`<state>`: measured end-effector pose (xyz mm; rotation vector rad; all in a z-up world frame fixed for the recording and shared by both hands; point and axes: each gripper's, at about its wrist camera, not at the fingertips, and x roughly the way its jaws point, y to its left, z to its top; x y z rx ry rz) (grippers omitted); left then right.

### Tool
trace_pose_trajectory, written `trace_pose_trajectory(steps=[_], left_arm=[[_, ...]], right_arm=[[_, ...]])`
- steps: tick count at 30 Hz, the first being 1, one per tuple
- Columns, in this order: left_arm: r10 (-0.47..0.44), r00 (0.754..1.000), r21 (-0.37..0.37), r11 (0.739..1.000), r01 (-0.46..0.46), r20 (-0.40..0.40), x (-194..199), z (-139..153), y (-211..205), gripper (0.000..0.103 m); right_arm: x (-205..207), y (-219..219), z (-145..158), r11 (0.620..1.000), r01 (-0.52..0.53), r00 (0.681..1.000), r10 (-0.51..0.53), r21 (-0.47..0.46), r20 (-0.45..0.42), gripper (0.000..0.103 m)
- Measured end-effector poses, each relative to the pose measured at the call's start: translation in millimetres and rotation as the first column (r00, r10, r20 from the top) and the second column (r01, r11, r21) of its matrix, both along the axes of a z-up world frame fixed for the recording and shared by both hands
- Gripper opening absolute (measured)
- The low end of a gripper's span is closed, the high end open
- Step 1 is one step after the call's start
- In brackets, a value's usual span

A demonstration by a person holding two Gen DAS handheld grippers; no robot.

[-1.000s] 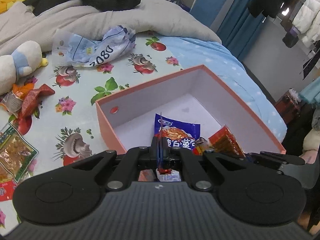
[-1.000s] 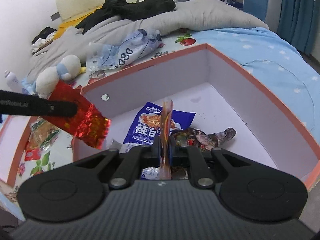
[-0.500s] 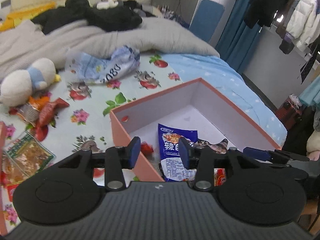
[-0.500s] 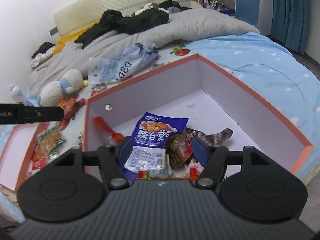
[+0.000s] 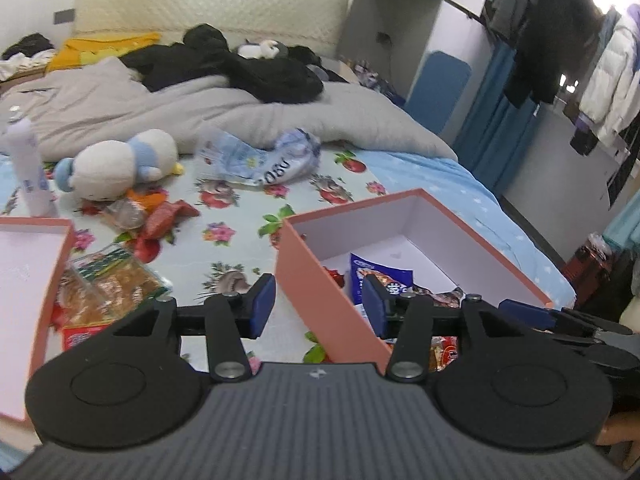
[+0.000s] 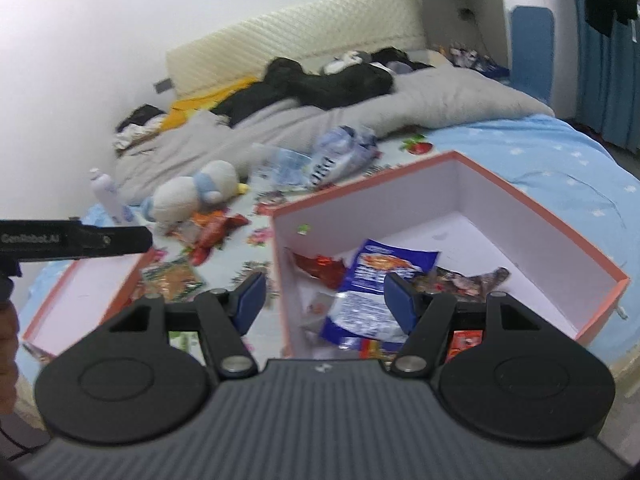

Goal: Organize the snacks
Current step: 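Withdraw both tools from the box toward the snack pile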

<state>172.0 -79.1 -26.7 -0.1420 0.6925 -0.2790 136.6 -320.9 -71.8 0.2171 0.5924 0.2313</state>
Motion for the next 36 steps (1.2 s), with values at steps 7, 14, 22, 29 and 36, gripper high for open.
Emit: trace_pose_trajectory(steps=[7, 14, 22, 29, 36], left_arm=[[0.075, 0.996, 0.007, 0.997, -0.075, 0.038, -48, 3, 28, 0.054], [0.133, 0.991, 0.005, 0.991, -0.133, 0.013, -85, -13, 55, 0.054], [0.174, 0.984, -0.022, 0.984, -0.174, -0.026, -103, -28, 81, 0.054], [0.247, 0.966, -0.083, 0.964, -0.253, -0.07, -96, -46, 115, 0.054], [0.325, 0.924, -0.125, 0.927, -0.354, -0.203, -26, -101, 177, 0.054]], right_arm=[[-25, 28, 1, 0.996, -0.089, 0.995, 0.09, -0.007, 0.052, 0.067], [-48, 63, -3, 0.977, -0.214, 0.975, 0.213, 0.009, 0.06, 0.067], [-64, 97, -13, 0.957, -0.289, 0.957, 0.289, -0.001, 0.027, 0.067], [-52, 105, -8, 0.943, -0.331, 0.943, 0.332, -0.017, 0.034, 0.067], [-4, 145, -30, 0.912, -0.406, 0.913, 0.408, -0.056, 0.02, 0.067]])
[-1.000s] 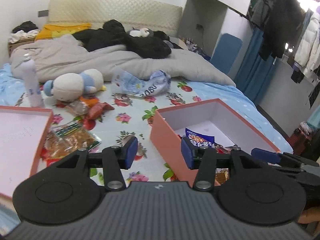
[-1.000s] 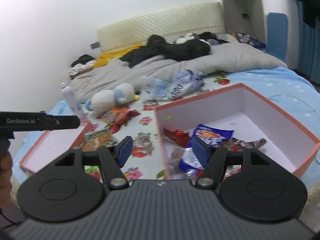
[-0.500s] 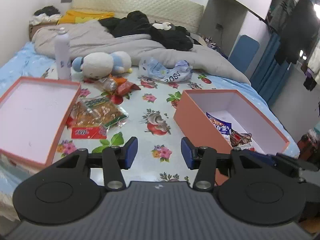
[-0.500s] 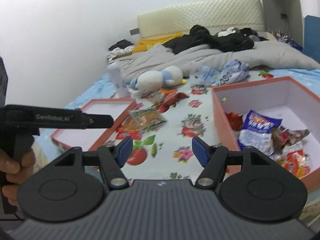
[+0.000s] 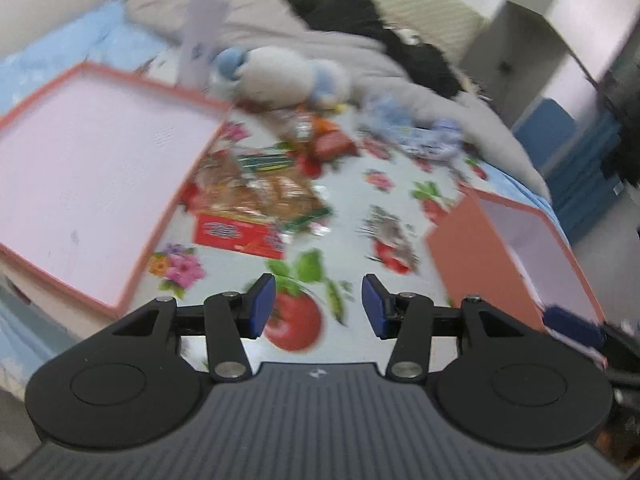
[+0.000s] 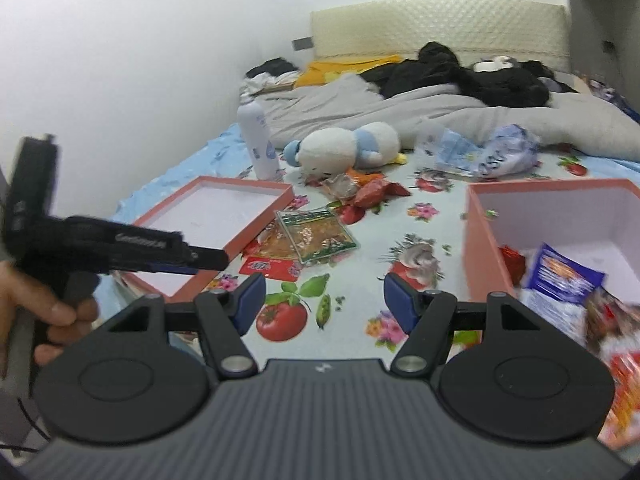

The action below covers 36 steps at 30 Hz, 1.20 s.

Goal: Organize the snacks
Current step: 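Withdraw both tools from the box toward the snack pile, then grasp the green-labelled pickled bean bag with the right gripper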

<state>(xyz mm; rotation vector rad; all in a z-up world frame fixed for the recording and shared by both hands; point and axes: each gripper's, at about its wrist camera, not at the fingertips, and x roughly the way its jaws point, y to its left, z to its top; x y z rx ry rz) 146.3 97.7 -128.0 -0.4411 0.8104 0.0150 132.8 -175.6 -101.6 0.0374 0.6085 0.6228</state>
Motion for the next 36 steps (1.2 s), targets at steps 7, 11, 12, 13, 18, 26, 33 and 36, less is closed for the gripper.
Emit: trace_pose_trajectory(steps=[7, 11, 12, 13, 18, 26, 33, 36], left_arm=[[-0.009, 0.998, 0.059, 0.998, 0.013, -0.06, 53, -35, 35, 0.054], [-0.075, 0.996, 0.114, 0.99, 0.08, -0.04, 77, -47, 32, 0.069], [-0.085, 0.996, 0.126, 0.988, 0.09, -0.04, 82, -51, 30, 0.071], [-0.091, 0.995, 0.138, 0.986, 0.096, -0.043, 89, -55, 29, 0.071], [-0.1, 0.994, 0.182, 0.978, 0.104, -0.034, 118, -73, 28, 0.071], [-0.131, 0.99, 0.219, 0.966, 0.14, -0.053, 143, -95, 29, 0.068], [-0.127, 0.989, 0.188, 0.972, 0.138, -0.07, 155, -110, 37, 0.056], [-0.125, 0.99, 0.189, 0.973, 0.135, -0.067, 154, -112, 37, 0.056]], right_arm=[[67, 39, -40, 1.0, -0.019, 0.998, 0.021, 0.022, -0.065, 0.067], [111, 50, -52, 0.998, -0.03, 0.99, 0.038, 0.062, -0.137, 0.067], [122, 53, -55, 0.998, -0.023, 0.989, 0.031, 0.058, -0.145, 0.067], [130, 57, -57, 0.999, -0.017, 0.989, 0.024, 0.049, -0.147, 0.067], [177, 83, -68, 0.999, -0.045, 0.983, 0.049, 0.027, -0.175, 0.087], [235, 133, -97, 0.988, -0.152, 0.94, 0.141, -0.012, -0.312, 0.087], [251, 168, -115, 0.959, -0.245, 0.938, 0.197, -0.143, -0.286, 0.087], [252, 173, -116, 0.949, -0.283, 0.932, 0.237, -0.141, -0.275, 0.089]])
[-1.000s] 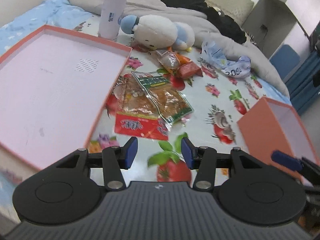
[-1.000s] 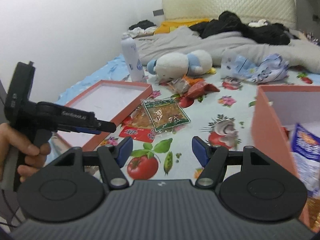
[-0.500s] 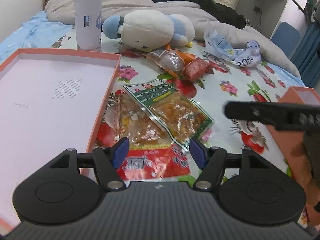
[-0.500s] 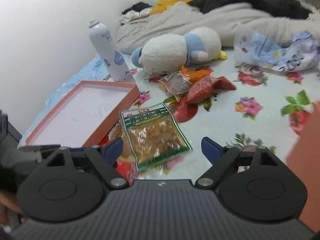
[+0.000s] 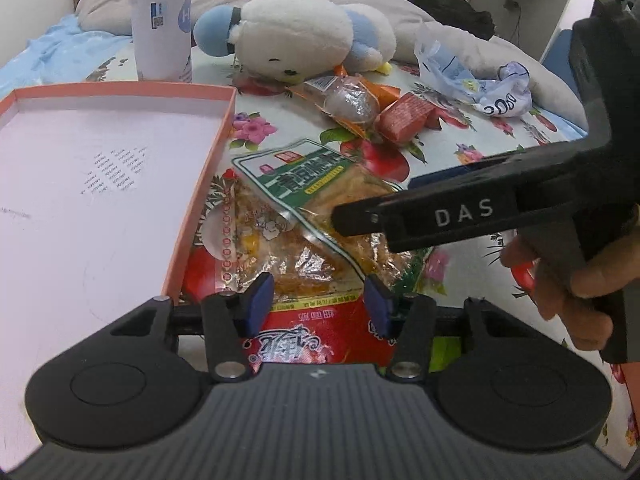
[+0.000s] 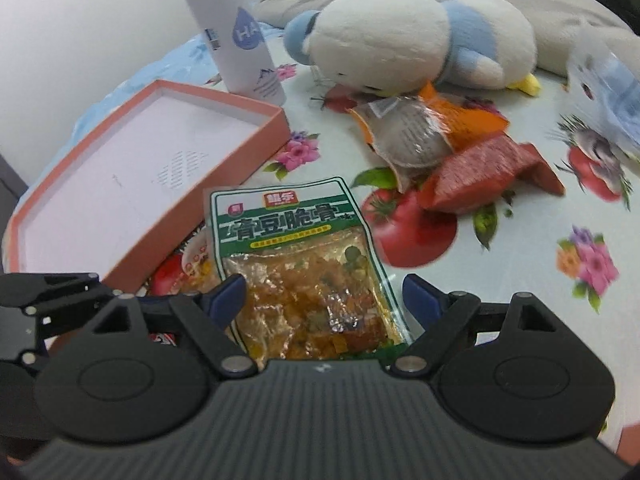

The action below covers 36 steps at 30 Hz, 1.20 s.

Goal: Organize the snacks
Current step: 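Grasp the green-labelled pickled bean bag with the right gripper, then grasp the orange dried-meat packet with the left gripper while the right holds the bean bag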

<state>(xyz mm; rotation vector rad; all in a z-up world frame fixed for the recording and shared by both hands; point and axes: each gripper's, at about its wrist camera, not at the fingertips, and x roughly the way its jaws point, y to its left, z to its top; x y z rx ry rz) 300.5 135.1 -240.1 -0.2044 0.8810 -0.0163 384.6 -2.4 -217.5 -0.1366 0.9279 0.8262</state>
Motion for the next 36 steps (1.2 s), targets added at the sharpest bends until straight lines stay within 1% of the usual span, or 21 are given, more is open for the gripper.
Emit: trace_pose_trajectory(steps=[2, 4, 5, 8, 10, 11, 15, 17, 20, 23, 24, 25, 26, 28, 32, 34, 36], left_arm=[[0.013, 1.0, -0.01, 1.0, -0.013, 0.002, -1, -1, 1, 0.055], [0.011, 1.0, -0.003, 1.0, -0.011, 0.004, -2, -2, -1, 0.055], [0.01, 1.0, 0.002, 1.0, -0.01, 0.005, -3, -2, -2, 0.055], [0.007, 1.0, 0.005, 1.0, -0.007, 0.002, -4, -2, -2, 0.055], [0.01, 1.0, -0.001, 1.0, -0.01, 0.002, -4, -2, -2, 0.055], [0.012, 1.0, -0.003, 1.0, -0.012, 0.002, -5, -2, -1, 0.055], [0.012, 1.0, 0.002, 1.0, -0.012, 0.005, -7, -2, -3, 0.055], [0.012, 1.0, 0.01, 1.0, -0.012, 0.006, -8, -2, -5, 0.055], [0.013, 1.0, 0.017, 1.0, -0.013, 0.007, -8, -1, -6, 0.055], [0.019, 1.0, 0.008, 1.0, -0.019, 0.003, -8, 0, -6, 0.057], [0.022, 1.0, 0.003, 1.0, -0.022, -0.001, -7, 1, -5, 0.057], [0.024, 1.0, -0.004, 1.0, -0.024, -0.005, -6, 2, -5, 0.06], [0.025, 1.0, -0.012, 1.0, -0.026, -0.009, -5, 3, -5, 0.068], [0.036, 0.999, -0.023, 0.999, -0.036, -0.019, -1, 5, -5, 0.072], [0.088, 0.996, -0.034, 0.996, -0.088, -0.016, 11, 12, -6, 0.074], [0.1, 0.995, 0.003, 0.995, -0.1, -0.022, 20, 13, -10, 0.074], [0.111, 0.994, 0.019, 0.994, -0.11, -0.026, 28, 13, -12, 0.074]], right_arm=[[-1, 4, -1, 0.999, -0.039, 0.999, 0.039, -0.011, 0.003, 0.089], [1, 8, -2, 0.998, -0.059, 0.998, 0.059, -0.031, -0.002, 0.089], [1, 9, -2, 0.997, -0.066, 0.998, 0.066, -0.041, -0.008, 0.091], [-2, 16, -2, 0.986, -0.135, 0.991, 0.136, -0.096, 0.008, 0.092], [1, 17, -2, 0.987, -0.128, 0.992, 0.127, -0.098, -0.013, 0.091], [2, 17, -2, 0.988, -0.12, 0.993, 0.118, -0.099, -0.022, 0.089], [-3, 17, 2, 0.99, -0.115, 0.993, 0.113, -0.086, -0.031, 0.068], [-3, 14, 3, 0.991, -0.105, 0.994, 0.102, -0.078, -0.038, 0.061], [-3, 5, 5, 0.995, -0.069, 0.997, 0.066, -0.066, -0.047, 0.051], [-3, -8, 7, 0.997, -0.007, 1.0, 0.006, -0.082, -0.006, 0.047], [-3, -14, 8, 0.996, 0.019, 1.0, -0.019, -0.082, -0.004, 0.046], [-1, -21, 8, 0.996, 0.049, 0.999, -0.05, -0.08, -0.007, 0.046], [0, -28, 9, 0.993, 0.084, 0.996, -0.085, -0.077, -0.008, 0.046], [0, -44, 9, 0.987, 0.145, 0.989, -0.145, -0.075, 0.003, 0.046], [-6, -71, 8, 0.969, 0.236, 0.972, -0.235, -0.071, 0.023, 0.046], [-11, -76, 8, 0.962, 0.259, 0.965, -0.255, -0.086, 0.055, 0.046], [-16, -83, 7, 0.955, 0.282, 0.958, -0.276, -0.091, 0.075, 0.046]])
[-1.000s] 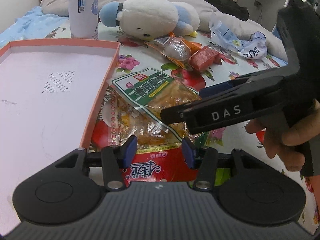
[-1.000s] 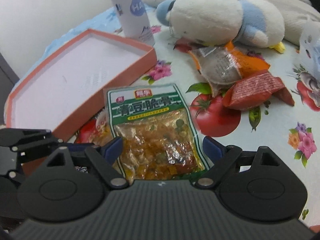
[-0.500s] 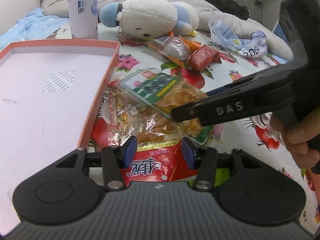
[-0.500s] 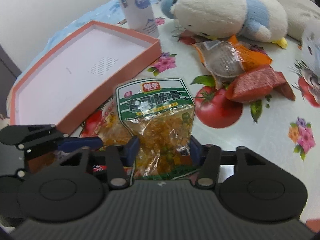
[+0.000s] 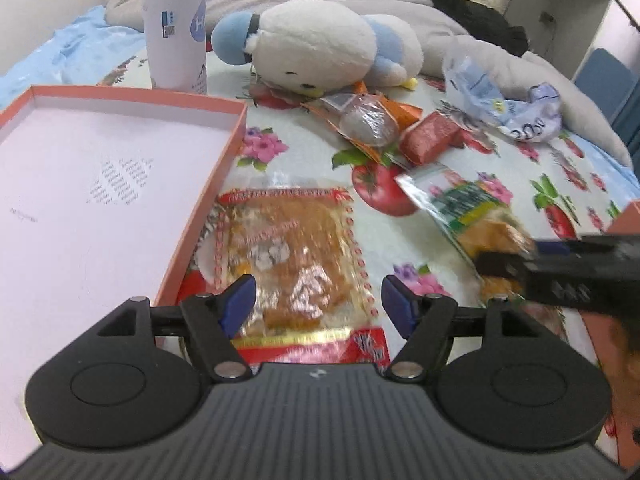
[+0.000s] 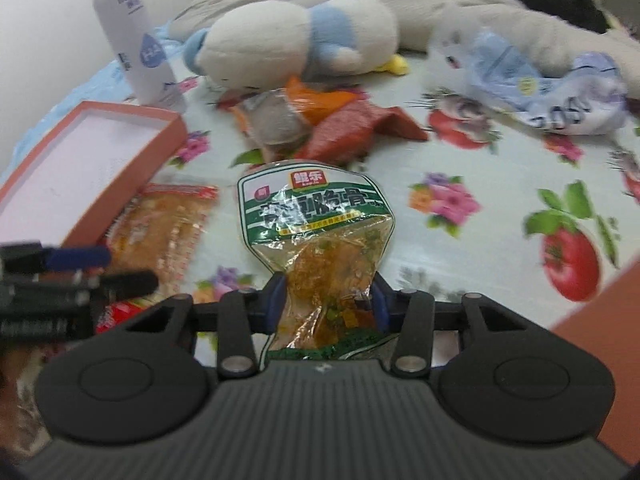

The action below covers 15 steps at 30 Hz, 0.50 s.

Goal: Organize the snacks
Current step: 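Grasp the orange dried-meat packet with the left gripper while the right holds the bean bag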

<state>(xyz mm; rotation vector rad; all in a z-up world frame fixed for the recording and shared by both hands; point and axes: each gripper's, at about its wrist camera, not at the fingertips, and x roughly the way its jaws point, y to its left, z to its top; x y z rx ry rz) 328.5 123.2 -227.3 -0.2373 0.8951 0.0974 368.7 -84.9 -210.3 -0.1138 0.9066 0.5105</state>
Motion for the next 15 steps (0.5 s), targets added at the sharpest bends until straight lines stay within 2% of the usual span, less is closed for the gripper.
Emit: trace_pose_trajectory(steps=[5, 7, 9, 12, 14, 15], left_arm=[[0.016, 0.999, 0.022, 1.0, -0.016, -0.033, 15, -11, -4, 0.073], [0.022, 0.999, 0.053, 0.998, -0.02, -0.037, 16, -13, -7, 0.073], [0.016, 0.999, 0.1, 0.995, -0.011, -0.047, 16, -15, -13, 0.068], [0.02, 0.999, 0.103, 0.995, -0.015, -0.044, 14, -16, -11, 0.061], [0.011, 0.999, 0.117, 0.993, -0.006, -0.044, 12, -15, -13, 0.051], [0.0, 0.999, 0.132, 0.991, 0.006, -0.044, 11, -14, -16, 0.049]], right_arm=[[-12, -13, 1, 0.999, 0.049, 0.998, -0.049, -0.004, 0.031, 0.046], [-18, -17, 0, 0.998, 0.063, 0.997, -0.063, -0.005, 0.035, 0.046], [-26, -20, -1, 0.997, 0.073, 0.996, -0.073, -0.011, 0.043, 0.046], [-36, -24, -2, 0.995, 0.098, 0.994, -0.098, -0.013, 0.052, 0.046], [-42, -27, -2, 0.993, 0.117, 0.992, -0.117, 0.0, 0.044, 0.046], [-46, -28, -2, 0.992, 0.126, 0.991, -0.126, 0.005, 0.041, 0.046]])
